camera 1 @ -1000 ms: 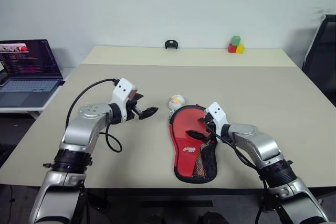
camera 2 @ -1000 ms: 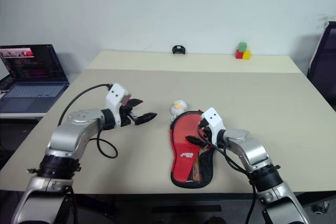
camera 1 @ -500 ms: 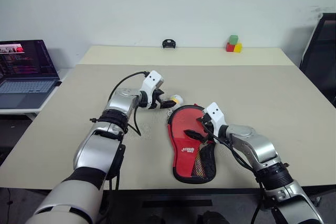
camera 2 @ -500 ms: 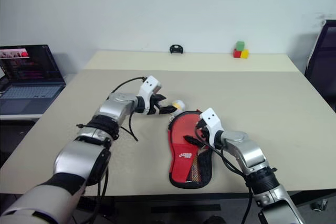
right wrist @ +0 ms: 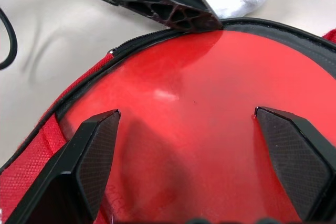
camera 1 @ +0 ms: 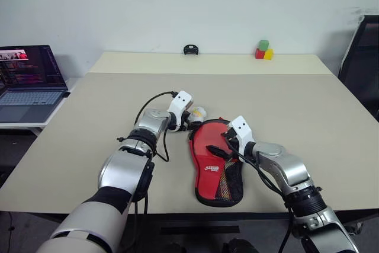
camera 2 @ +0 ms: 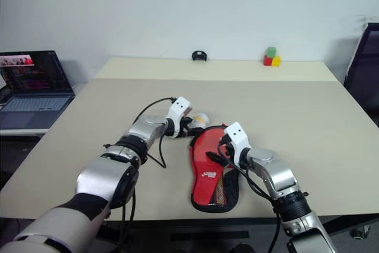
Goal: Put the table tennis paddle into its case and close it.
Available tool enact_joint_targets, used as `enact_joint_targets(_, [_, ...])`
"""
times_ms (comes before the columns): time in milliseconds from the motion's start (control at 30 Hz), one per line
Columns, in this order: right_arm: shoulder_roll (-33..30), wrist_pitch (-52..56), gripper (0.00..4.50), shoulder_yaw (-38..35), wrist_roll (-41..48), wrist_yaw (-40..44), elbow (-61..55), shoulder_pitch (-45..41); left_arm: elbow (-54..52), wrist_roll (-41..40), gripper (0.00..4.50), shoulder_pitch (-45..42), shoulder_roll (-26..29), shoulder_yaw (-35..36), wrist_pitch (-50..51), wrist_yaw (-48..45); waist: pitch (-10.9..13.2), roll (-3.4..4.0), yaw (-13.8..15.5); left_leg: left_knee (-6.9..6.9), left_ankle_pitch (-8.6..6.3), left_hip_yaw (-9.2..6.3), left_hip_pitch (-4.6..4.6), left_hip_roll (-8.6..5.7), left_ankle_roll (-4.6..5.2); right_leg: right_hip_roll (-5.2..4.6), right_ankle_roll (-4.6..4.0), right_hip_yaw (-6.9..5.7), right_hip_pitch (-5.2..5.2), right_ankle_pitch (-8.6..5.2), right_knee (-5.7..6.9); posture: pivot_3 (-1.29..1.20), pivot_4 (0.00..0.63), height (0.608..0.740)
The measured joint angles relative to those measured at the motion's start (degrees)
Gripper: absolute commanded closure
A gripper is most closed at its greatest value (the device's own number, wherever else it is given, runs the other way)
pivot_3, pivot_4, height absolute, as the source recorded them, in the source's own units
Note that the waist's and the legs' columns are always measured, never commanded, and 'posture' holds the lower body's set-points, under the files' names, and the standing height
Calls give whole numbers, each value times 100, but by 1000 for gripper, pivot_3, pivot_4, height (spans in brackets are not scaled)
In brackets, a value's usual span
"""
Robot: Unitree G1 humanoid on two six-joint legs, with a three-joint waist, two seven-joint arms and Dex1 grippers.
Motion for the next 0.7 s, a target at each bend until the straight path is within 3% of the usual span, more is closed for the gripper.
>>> enact_joint_targets(167, [40,-50,0,13,-109,-73,-45,66,62,35,3340,-10,-160,79,-49,11,-3,-1,6,1,1,-1,5,-1,-1,0,1,-3,5,1,5,0,150,740])
enact_joint_targets(300, [0,-39,0,66,-227,-73,-170,139,71,96,4292,-9,-189,130,-78,-14,-4,-2,7,4,3,-1,10,-2,-3,18,3,-1,9,6,8,0,150,740])
enact_joint_targets(700, [-163,214,0,253,-313,-15,-307,181,140,411,4355,-95,-139,91,-252,-44,-5,-3,-5,5,5,-2,18,4,-7,29,-4,3,10,14,10,0,150,740])
